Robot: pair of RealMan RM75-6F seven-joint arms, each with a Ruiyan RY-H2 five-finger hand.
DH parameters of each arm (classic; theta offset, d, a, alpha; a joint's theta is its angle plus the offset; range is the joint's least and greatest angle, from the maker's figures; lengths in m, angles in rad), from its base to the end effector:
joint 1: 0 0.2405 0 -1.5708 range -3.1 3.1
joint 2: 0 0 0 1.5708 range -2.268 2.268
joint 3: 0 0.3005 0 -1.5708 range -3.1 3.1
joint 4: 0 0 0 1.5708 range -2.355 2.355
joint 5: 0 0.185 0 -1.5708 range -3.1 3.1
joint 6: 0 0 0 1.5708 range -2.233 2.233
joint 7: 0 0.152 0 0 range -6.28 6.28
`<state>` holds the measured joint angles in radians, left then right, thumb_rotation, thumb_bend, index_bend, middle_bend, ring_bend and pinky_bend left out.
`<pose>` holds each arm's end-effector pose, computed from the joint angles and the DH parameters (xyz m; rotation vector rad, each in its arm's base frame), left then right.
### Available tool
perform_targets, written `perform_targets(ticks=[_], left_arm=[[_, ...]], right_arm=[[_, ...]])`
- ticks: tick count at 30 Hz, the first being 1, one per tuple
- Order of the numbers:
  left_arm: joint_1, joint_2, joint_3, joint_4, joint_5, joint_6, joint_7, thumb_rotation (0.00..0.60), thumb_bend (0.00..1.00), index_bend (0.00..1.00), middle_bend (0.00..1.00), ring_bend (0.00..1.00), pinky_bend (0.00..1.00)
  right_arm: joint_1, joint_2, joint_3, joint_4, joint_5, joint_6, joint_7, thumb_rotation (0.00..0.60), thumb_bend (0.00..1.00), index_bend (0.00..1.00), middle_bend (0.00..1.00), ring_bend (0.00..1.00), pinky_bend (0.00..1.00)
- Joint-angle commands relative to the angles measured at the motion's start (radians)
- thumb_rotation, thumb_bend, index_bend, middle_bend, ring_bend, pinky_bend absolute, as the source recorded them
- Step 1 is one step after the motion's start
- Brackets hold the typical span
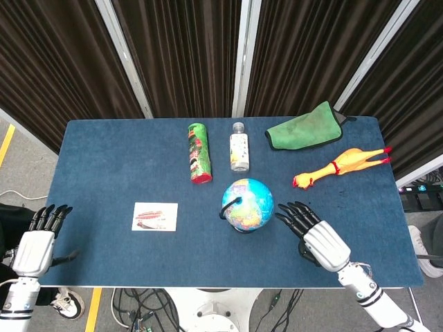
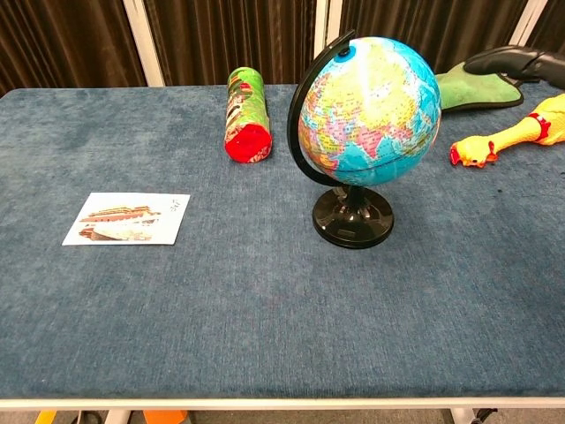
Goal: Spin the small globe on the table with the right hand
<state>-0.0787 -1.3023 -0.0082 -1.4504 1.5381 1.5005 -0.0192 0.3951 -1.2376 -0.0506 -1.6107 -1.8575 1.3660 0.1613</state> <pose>-0.3550 0.1816 0.1422 -1.4137 -0.9437 -0.9345 -0.2339 -0.2403 0.1134 1.9600 -0.8895 1.3204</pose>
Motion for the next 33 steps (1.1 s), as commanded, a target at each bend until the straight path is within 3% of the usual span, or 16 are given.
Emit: perform_targets(ticks=[1,18,33], left_arm=[[0.003,0.001,0.0,0.004,-0.001,0.004,-0.006,0.6,0.0,0.1,0.09,0.0,0.07],[0.009,0.003,-0.002,0.019,-0.009,0.005,-0.026,0.6,0.0,0.1,0.09,0.0,0.07],[0.01,0.007,-0.005,0.03,-0.01,0.006,-0.045,0.6,0.0,0.1,0.09,0.0,0.07]], right_arm=[[0.015,-0.018,0.008,0.009,0.022,-0.025,0.012,0.599,1.0,0.0,0.0,0.0,0.0],[0.121,-0.032,0.083,0.04,0.13,-0.165,0.027,0.599,1.0,0.0,0.0,0.0,0.0],[0.229,-0.032,0.178,0.112,0.295,-0.326,0.051,0.599,1.0,0.0,0.0,0.0,0.0]])
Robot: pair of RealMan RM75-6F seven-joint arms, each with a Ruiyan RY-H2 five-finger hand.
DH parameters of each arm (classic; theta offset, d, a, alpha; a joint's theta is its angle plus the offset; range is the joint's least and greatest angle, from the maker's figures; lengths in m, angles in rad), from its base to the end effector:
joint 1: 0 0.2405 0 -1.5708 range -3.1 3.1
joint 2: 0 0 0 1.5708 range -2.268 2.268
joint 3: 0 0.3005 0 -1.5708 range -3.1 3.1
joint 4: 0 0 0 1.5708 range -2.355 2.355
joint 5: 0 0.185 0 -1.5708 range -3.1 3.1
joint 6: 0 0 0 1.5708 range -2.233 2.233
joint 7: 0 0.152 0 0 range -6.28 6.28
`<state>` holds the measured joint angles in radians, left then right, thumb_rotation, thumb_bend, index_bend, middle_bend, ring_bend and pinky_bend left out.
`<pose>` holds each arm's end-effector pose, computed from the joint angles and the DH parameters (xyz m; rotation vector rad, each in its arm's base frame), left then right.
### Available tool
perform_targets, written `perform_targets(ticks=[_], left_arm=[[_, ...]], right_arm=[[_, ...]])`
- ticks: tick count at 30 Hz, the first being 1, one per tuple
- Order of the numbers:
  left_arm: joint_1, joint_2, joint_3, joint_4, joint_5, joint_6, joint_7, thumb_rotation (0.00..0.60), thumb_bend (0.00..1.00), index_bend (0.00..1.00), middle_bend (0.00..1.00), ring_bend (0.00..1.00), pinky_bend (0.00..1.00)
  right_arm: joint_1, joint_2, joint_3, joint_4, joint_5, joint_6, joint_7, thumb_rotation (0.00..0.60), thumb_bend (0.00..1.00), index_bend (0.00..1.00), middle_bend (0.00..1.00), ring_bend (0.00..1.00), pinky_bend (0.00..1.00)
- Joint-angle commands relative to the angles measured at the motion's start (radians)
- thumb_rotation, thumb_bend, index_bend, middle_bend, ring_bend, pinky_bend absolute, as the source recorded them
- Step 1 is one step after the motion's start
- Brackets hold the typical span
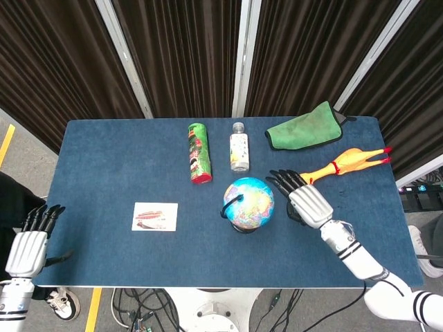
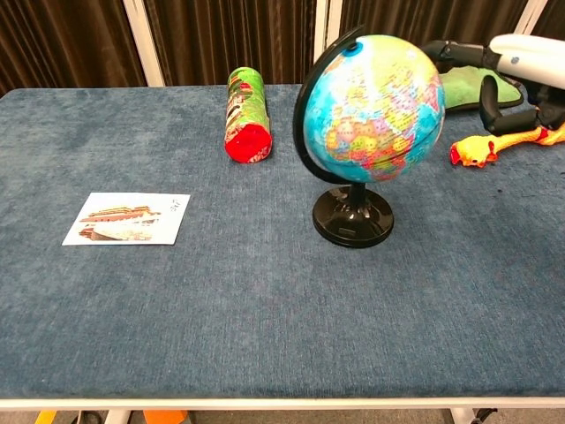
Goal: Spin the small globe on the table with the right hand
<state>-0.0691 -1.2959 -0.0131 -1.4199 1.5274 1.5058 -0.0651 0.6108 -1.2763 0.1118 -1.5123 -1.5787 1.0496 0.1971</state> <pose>-0.3636 0.1796 0.1492 -1.3861 -0.9530 -0.9346 -0.2129 -0.3444 0.0984 1.9346 -0.9615 1.1638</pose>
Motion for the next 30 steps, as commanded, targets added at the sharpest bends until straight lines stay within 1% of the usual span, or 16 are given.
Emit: perform_targets(ticks=[1,3,5,11,13,16,20,23,30], left_arm=[[0.0,0.0,0.0,-0.001,0.001,0.001,0.0,0.6,0.0,0.1,0.09,0.0,0.07],[0.001,0.0,0.001,-0.001,0.001,0.0,0.001,0.6,0.0,0.1,0.09,0.0,0.07],[0.002,0.0,0.001,-0.002,0.002,0.002,0.003,0.6,0.0,0.1,0.09,0.0,0.07],[0.002,-0.002,0.002,-0.007,0.005,0.004,0.011,0.6,0.0,0.1,0.09,0.0,0.07],[0.001,-0.002,0.002,-0.008,0.006,0.003,0.013,0.6,0.0,0.1,0.09,0.0,0.07],[0.001,-0.001,0.002,-0.01,0.008,0.004,0.016,0.6,0.0,0.1,0.09,0.0,0.07],[0.004,-0.001,0.002,-0.009,0.005,0.006,0.012,0.6,0.0,0.1,0.09,0.0,0.07],[0.004,-0.003,0.002,-0.003,0.003,0.004,0.005,0.6,0.0,0.1,0.09,0.0,0.07],[0.006,-0.003,0.001,0.007,0.002,0.005,-0.01,0.6,0.0,0.1,0.09,0.0,0.07]], right_arm=[[0.008,0.015,0.015,0.011,0.015,0.003,0.02,0.598,1.0,0.0,0.0,0.0,0.0],[-0.008,0.029,0.007,0.0,0.005,0.032,0.023,0.594,1.0,0.0,0.0,0.0,0.0],[-0.038,0.046,-0.016,-0.02,-0.022,0.081,0.016,0.592,1.0,0.0,0.0,0.0,0.0],[-0.129,0.063,-0.11,-0.069,-0.135,0.217,-0.015,0.589,1.0,0.0,0.0,0.0,0.0],[-0.146,0.058,-0.132,-0.078,-0.168,0.245,-0.026,0.588,1.0,0.0,0.0,0.0,0.0],[-0.152,0.047,-0.151,-0.087,-0.203,0.254,-0.044,0.588,1.0,0.0,0.0,0.0,0.0],[-0.146,0.031,-0.157,-0.096,-0.222,0.249,-0.065,0.589,1.0,0.0,0.0,0.0,0.0],[-0.136,0.022,-0.151,-0.097,-0.214,0.23,-0.069,0.587,1.0,0.0,0.0,0.0,0.0],[-0.08,0.01,-0.105,-0.081,-0.152,0.146,-0.054,0.588,1.0,0.0,0.0,0.0,0.0]])
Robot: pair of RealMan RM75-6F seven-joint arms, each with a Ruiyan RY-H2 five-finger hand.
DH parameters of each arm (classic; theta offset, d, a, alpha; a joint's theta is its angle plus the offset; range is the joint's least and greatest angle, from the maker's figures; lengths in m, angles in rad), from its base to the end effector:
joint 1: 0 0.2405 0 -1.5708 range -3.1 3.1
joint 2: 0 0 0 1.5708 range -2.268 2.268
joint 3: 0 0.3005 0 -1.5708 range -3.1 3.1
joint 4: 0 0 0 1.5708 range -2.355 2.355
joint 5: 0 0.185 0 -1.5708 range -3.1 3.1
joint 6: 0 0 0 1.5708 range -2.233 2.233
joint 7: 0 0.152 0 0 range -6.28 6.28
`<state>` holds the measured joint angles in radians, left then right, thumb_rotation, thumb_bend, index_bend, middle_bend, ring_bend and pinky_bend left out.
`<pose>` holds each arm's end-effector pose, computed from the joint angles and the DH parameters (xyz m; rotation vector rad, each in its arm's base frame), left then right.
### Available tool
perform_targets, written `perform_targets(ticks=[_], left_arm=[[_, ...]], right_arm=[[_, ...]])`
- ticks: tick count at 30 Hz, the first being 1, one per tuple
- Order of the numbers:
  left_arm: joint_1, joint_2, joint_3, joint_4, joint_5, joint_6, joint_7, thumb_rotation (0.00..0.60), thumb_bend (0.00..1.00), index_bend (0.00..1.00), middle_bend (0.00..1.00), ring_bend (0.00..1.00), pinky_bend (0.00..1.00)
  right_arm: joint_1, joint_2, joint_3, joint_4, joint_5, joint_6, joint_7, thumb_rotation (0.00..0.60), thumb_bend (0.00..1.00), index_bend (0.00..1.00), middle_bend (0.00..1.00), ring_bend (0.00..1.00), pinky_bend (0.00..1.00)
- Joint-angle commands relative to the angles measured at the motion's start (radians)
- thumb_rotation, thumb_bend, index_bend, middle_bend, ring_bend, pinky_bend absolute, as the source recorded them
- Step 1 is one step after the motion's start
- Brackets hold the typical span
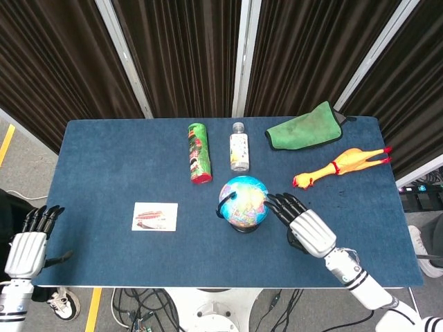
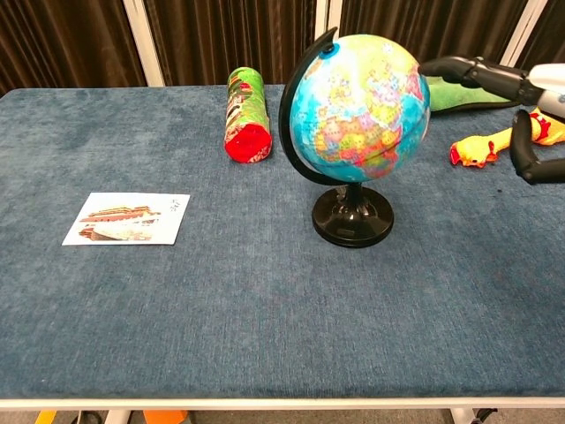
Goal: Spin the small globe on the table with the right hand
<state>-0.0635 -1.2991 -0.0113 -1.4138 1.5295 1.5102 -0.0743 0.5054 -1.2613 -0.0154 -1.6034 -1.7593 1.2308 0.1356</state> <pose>-0.3649 0.1773 0.1488 -1.3811 -0.9584 -0.9379 -0.2184 -0.2776 0.0959 2.0203 -0.8884 1.2413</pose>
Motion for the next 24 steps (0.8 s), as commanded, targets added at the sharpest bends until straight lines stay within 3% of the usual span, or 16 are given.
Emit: perform_targets(ticks=[1,17,24], left_arm=[[0.0,0.0,0.0,0.002,0.0,0.0,-0.002,0.6,0.0,0.1,0.09,0.0,0.07],[0.001,0.0,-0.001,0.009,-0.003,-0.003,-0.009,0.6,0.0,0.1,0.09,0.0,0.07],[0.0,-0.001,-0.001,0.006,-0.004,-0.006,-0.003,0.6,0.0,0.1,0.09,0.0,0.07]], right_arm=[[0.033,-0.007,0.03,0.013,0.039,-0.046,0.008,0.588,1.0,0.0,0.0,0.0,0.0],[0.08,0.004,0.095,0.082,0.19,-0.144,0.06,0.575,1.0,0.0,0.0,0.0,0.0],[0.019,0.058,0.096,0.078,0.183,-0.031,0.076,0.566,1.0,0.0,0.0,0.0,0.0]])
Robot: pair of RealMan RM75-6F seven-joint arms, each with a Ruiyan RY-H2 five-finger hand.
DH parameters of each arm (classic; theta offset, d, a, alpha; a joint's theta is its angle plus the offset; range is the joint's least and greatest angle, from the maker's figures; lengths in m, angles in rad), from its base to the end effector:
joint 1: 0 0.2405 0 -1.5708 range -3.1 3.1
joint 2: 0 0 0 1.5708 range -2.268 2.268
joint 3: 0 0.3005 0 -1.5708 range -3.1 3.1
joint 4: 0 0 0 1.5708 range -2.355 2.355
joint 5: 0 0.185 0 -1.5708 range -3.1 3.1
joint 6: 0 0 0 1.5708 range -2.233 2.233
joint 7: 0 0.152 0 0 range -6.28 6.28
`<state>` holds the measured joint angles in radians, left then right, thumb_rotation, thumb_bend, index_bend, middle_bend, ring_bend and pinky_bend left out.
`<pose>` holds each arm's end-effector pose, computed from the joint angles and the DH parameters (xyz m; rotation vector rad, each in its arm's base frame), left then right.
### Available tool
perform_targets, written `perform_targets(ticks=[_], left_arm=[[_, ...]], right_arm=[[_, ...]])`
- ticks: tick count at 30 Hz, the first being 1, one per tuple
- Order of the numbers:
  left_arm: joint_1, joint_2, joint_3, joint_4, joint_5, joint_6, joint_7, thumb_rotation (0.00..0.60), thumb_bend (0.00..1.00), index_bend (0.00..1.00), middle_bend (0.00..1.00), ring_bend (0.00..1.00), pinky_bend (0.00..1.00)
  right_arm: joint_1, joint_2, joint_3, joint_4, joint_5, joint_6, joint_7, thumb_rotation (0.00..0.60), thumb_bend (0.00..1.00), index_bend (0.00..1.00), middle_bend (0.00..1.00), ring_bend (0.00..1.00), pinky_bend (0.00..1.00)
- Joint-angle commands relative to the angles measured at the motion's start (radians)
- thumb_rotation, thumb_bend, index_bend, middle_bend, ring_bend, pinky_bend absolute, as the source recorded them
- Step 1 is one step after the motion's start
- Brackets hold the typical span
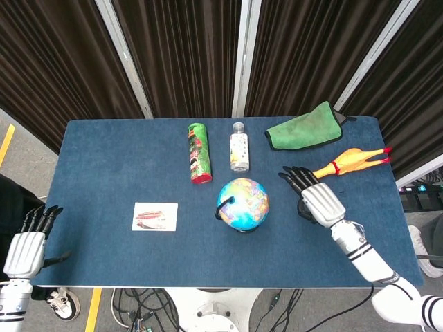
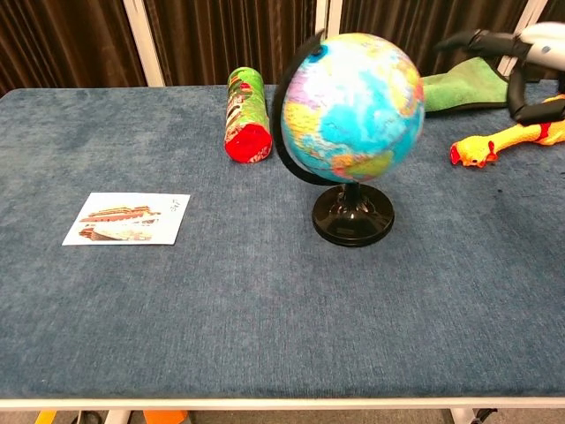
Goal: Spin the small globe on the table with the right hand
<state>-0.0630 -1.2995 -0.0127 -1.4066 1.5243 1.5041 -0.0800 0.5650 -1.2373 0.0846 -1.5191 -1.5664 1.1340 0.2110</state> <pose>-0.3673 0.1774 0.1490 -1.3781 -0.9633 -0.9309 -0.2312 -0.3340 0.1199 1.8538 -0.9594 1.1755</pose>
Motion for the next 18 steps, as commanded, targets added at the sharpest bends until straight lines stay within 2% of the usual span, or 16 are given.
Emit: perform_targets(ticks=[1,5,9,11,14,18], left_arm=[[-0.001,-0.001,0.0,-0.002,0.002,0.001,0.004,0.6,0.0,0.1,0.09,0.0,0.07],[-0.003,-0.001,-0.002,-0.012,0.005,0.003,0.015,0.6,0.0,0.1,0.09,0.0,0.07],[-0.005,0.0,-0.003,-0.025,0.011,0.008,0.029,0.6,0.0,0.1,0.09,0.0,0.07],[-0.006,0.003,-0.003,-0.031,0.013,0.008,0.035,0.6,0.0,0.1,0.09,0.0,0.07],[-0.007,0.008,-0.003,-0.041,0.016,0.01,0.042,0.6,0.0,0.1,0.09,0.0,0.07],[-0.004,0.008,-0.003,-0.046,0.022,0.02,0.047,0.6,0.0,0.1,0.09,0.0,0.07]], right_arm=[[-0.055,0.046,-0.012,-0.012,-0.015,0.083,-0.005,0.561,1.0,0.0,0.0,0.0,0.0],[-0.136,0.085,-0.062,-0.042,-0.048,0.171,-0.072,0.549,1.0,0.0,0.0,0.0,0.0],[-0.243,0.085,-0.122,-0.063,-0.062,0.271,-0.167,0.54,1.0,0.0,0.0,0.0,0.0],[-0.298,0.075,-0.148,-0.068,-0.042,0.301,-0.218,0.538,0.87,0.0,0.0,0.0,0.0],[-0.36,0.055,-0.168,-0.064,0.009,0.319,-0.284,0.539,0.55,0.0,0.0,0.0,0.0],[-0.407,0.016,-0.159,-0.047,0.072,0.332,-0.369,0.542,0.3,0.0,0.0,0.0,0.0]])
